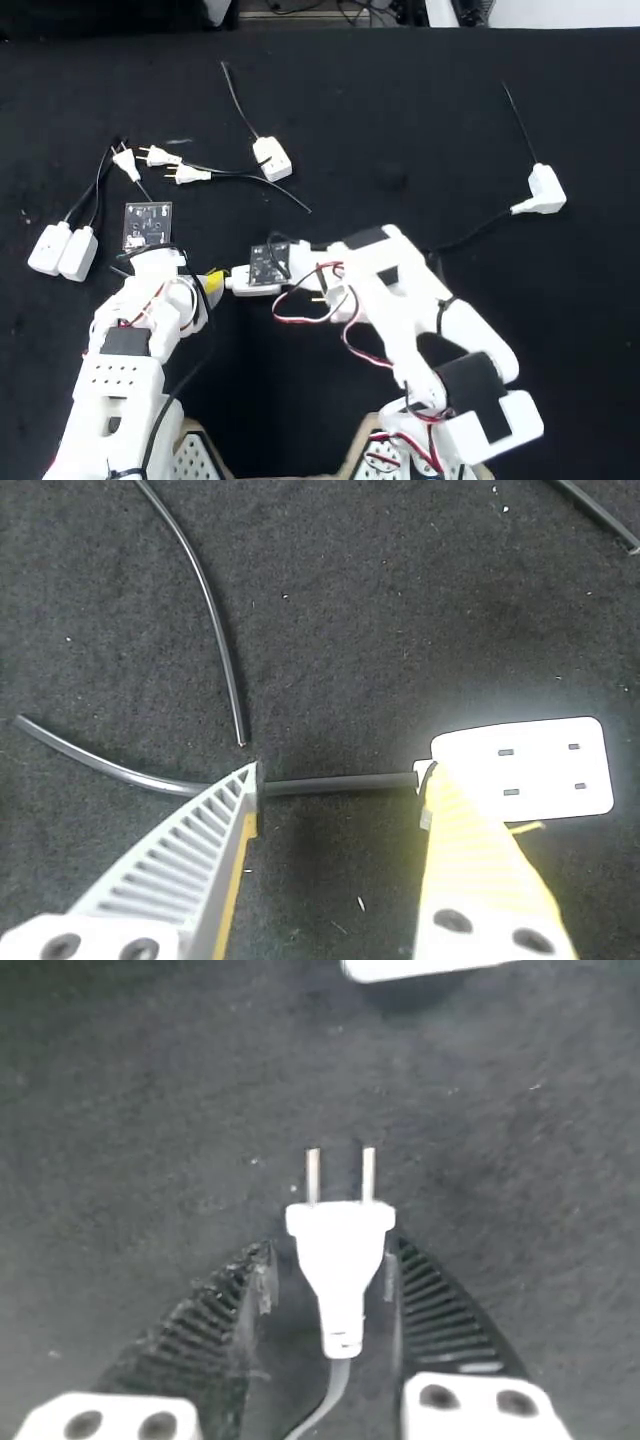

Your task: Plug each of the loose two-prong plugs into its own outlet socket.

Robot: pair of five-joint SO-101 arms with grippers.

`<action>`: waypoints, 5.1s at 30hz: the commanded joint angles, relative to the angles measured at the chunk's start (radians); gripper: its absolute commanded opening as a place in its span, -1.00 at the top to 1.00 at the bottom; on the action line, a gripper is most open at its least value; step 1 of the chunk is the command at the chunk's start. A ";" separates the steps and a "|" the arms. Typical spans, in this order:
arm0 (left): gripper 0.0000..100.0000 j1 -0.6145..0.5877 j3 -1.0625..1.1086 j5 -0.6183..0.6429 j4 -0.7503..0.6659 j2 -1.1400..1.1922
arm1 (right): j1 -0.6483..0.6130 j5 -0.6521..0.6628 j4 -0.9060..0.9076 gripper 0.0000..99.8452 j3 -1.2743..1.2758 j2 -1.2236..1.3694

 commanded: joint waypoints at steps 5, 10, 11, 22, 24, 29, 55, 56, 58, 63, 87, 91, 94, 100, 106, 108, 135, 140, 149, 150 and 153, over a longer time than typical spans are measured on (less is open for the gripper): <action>0.47 0.002 -0.010 0.005 -0.012 -0.018 | 0.051 -0.038 -0.072 0.90 -0.053 0.025; 0.47 0.002 -0.012 0.005 -0.012 -0.018 | 0.044 -0.216 -0.064 0.98 -0.042 -0.056; 0.47 0.002 -0.012 0.005 -0.012 -0.018 | 0.044 -0.245 -0.064 0.98 -0.038 -0.084; 0.47 0.002 -0.013 0.005 -0.012 -0.018 | -0.074 -0.600 -0.098 0.98 0.108 -0.544; 0.47 0.002 -0.013 0.005 -0.012 -0.018 | -0.127 -0.671 -0.120 0.98 0.128 -0.581; 0.47 -0.022 -0.016 0.011 -0.009 -0.018 | -0.249 -0.850 -0.226 0.98 0.137 -0.576; 0.47 -0.231 -0.168 0.110 0.123 -0.020 | -0.342 -1.111 -0.868 0.98 0.346 -0.314; 0.47 -0.231 -0.166 0.110 0.120 -0.020 | -0.342 -1.111 -0.873 0.98 0.346 -0.308; 0.47 -0.231 -0.160 0.110 0.117 -0.020 | -0.338 -1.111 -0.867 0.98 0.338 -0.311; 0.47 -0.231 -0.147 0.110 0.117 -0.020 | -0.250 -1.109 -0.591 0.98 0.220 -0.420; 0.47 -0.205 -0.127 0.104 0.117 -0.020 | 0.150 -0.448 0.407 0.98 -0.541 -0.530; 0.47 -0.205 -0.125 0.104 0.117 -0.020 | 0.149 -0.365 0.468 0.98 -0.553 -0.530; 0.47 -0.205 -0.125 0.104 0.117 -0.020 | 0.130 -0.276 0.517 0.98 -0.475 -0.530; 0.47 -0.205 -0.125 0.103 0.117 -0.020 | 0.130 -0.201 0.433 0.98 -0.222 -0.536; 0.47 -0.205 -0.124 0.103 0.117 -0.020 | 0.081 -0.187 0.227 0.98 0.042 -0.532; 0.47 -0.205 -0.124 0.103 0.117 -0.020 | 0.049 -0.192 0.150 0.98 0.125 -0.532; 0.47 -0.205 -0.091 0.103 0.068 -0.020 | -0.146 -0.293 0.026 0.58 0.168 -0.504; 0.47 -0.206 -0.088 0.103 0.068 -0.020 | -0.150 -0.290 -0.063 0.58 0.120 -0.334; 0.47 -0.213 -0.088 0.103 0.072 -0.020 | -0.161 -0.192 -0.064 0.58 -0.033 -0.084; 0.47 -0.213 -0.088 0.103 0.072 -0.020 | -0.161 -0.180 -0.064 0.58 -0.042 -0.071; 0.47 -0.213 -0.088 0.103 0.072 -0.020 | -0.160 -0.155 -0.068 0.58 -0.056 -0.047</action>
